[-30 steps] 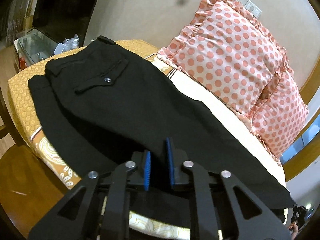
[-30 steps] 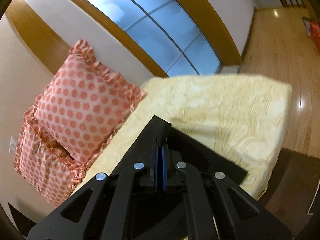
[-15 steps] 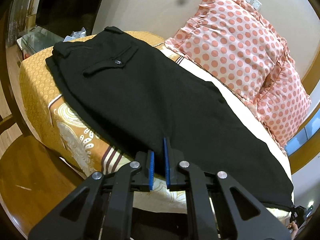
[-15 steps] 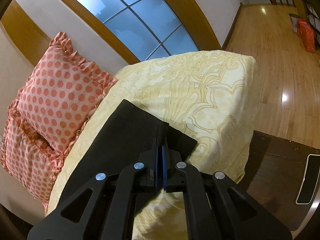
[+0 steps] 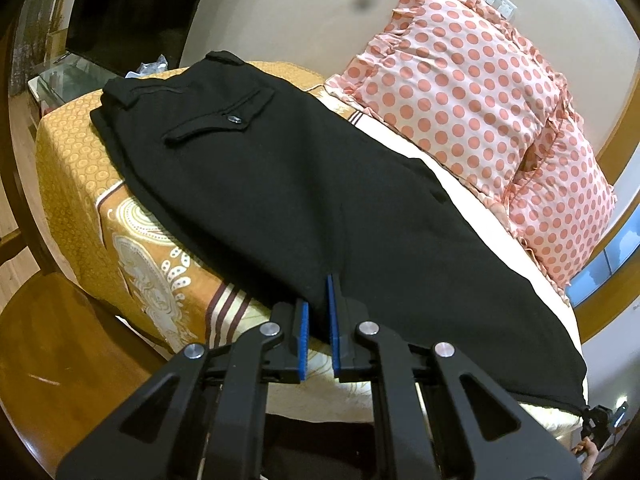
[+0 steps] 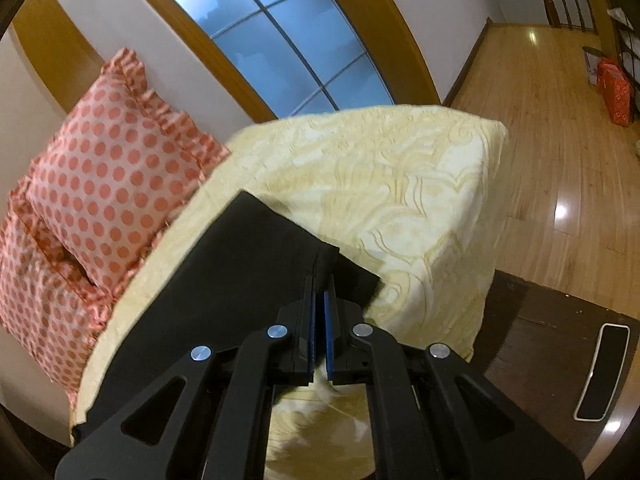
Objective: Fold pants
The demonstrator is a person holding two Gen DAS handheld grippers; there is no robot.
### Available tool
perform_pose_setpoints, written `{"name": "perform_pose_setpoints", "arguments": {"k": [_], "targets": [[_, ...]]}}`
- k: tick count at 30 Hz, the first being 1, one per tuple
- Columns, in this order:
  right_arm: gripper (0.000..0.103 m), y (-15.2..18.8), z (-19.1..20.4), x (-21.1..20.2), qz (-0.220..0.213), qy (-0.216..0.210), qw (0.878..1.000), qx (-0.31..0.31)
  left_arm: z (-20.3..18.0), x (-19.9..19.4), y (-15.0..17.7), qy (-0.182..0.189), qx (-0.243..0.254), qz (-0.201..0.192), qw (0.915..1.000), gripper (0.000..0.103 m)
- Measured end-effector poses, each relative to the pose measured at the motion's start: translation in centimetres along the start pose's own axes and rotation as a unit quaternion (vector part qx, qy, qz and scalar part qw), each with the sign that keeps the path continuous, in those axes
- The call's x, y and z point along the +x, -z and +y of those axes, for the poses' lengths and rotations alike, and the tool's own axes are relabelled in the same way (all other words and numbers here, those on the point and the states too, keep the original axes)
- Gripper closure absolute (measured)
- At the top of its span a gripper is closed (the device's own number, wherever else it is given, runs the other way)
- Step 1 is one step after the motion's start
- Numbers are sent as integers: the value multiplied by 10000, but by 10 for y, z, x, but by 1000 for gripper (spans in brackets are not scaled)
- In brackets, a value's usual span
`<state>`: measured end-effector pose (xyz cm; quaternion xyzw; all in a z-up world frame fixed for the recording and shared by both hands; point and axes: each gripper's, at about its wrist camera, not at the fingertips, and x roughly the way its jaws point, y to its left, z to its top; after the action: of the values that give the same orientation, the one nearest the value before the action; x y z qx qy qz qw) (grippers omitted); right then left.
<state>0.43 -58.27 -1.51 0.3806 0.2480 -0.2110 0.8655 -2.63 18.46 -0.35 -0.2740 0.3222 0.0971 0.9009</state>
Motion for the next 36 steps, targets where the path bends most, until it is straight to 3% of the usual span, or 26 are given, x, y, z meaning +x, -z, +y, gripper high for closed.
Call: {"name": "perform_pose_setpoints", "arguments": {"k": [2, 4, 6, 10, 14, 21, 25, 27, 31, 36], "targets": [[95, 1, -3, -8, -89, -14, 10000, 21, 1, -2, 0, 22, -2, 1, 10000, 90], [66, -1, -9, -19, -294, 37, 9995, 107, 2, -8, -1, -9, 10, -84, 10000, 84], [53, -3, -15, -28, -541, 155, 9983, 166, 0, -19, -4, -266, 120, -382, 9988, 70], [53, -6, -22, -24, -534, 40, 9982, 261, -7, -35, -13, -361, 331, -821, 9954, 56], [53, 2, -14, -14, -504, 13, 9987, 34, -24, -34, -22, -239, 586, -953, 9934, 43], [69, 39, 10, -13, -257, -736, 9961, -420, -41, 2, -17, -3, 790, -518, 9955, 32], [83, 30, -11, -4, -327, -1048, 9932, 374, -34, 15, -11, 77, 711, -314, 9969, 30], [89, 28, -11, 1, -316, -1081, 9927, 440, -27, 17, -9, 209, 596, -288, 9976, 28], [96, 28, 9, -2, -470, -1003, 9936, 229, -21, 15, -6, 486, 536, -327, 9968, 22], [97, 27, 98, -32, -828, -1502, 9818, -820, -18, 15, -5, 725, 465, -377, 9956, 14]]}}
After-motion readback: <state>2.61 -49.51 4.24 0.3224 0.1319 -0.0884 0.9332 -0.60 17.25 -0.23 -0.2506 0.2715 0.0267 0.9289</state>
